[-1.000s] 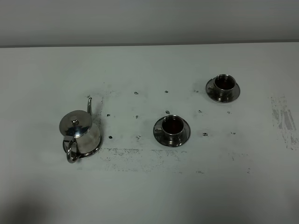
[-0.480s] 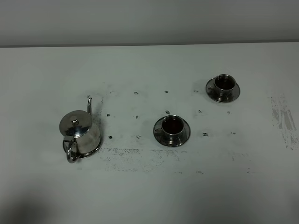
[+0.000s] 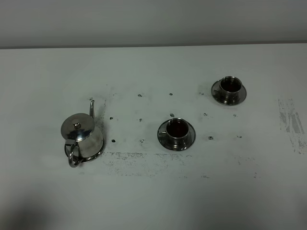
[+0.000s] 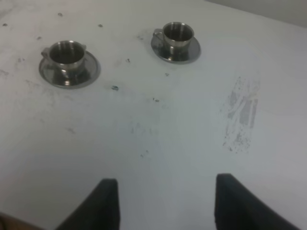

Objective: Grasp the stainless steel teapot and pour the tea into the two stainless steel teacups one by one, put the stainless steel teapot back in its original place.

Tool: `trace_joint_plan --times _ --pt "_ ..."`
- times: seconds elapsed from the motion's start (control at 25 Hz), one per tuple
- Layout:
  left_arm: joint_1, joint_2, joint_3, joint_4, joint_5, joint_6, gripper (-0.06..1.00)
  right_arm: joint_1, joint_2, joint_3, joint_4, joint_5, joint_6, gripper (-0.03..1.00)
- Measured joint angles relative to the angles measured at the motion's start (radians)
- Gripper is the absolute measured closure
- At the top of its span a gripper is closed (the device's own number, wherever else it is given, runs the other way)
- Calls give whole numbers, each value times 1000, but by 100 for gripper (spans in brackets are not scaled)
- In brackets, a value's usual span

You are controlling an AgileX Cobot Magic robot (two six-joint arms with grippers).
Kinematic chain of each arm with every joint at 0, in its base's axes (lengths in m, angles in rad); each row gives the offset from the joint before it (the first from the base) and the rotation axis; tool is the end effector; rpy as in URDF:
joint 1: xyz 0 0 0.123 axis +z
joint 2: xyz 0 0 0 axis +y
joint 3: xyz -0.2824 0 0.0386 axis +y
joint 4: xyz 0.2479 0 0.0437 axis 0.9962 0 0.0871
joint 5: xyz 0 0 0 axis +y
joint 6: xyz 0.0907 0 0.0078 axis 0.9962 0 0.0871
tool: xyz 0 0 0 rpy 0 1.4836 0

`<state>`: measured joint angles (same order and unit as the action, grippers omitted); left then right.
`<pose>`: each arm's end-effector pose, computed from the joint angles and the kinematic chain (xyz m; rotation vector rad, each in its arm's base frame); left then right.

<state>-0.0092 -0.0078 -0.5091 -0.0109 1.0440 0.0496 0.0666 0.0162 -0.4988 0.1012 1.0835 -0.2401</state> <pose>-0.0065 -0.0008 0.2810 0.0596 2.0098 0.0128 -0.0040 0.0079 0.2754 -0.3227 2.0550 0.0162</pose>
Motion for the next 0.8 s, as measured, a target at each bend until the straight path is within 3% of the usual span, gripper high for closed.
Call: trace_joint_plan --times 0.8 --pt "0 0 0 0 0 1 61 0 0 0 0 0 0 54"
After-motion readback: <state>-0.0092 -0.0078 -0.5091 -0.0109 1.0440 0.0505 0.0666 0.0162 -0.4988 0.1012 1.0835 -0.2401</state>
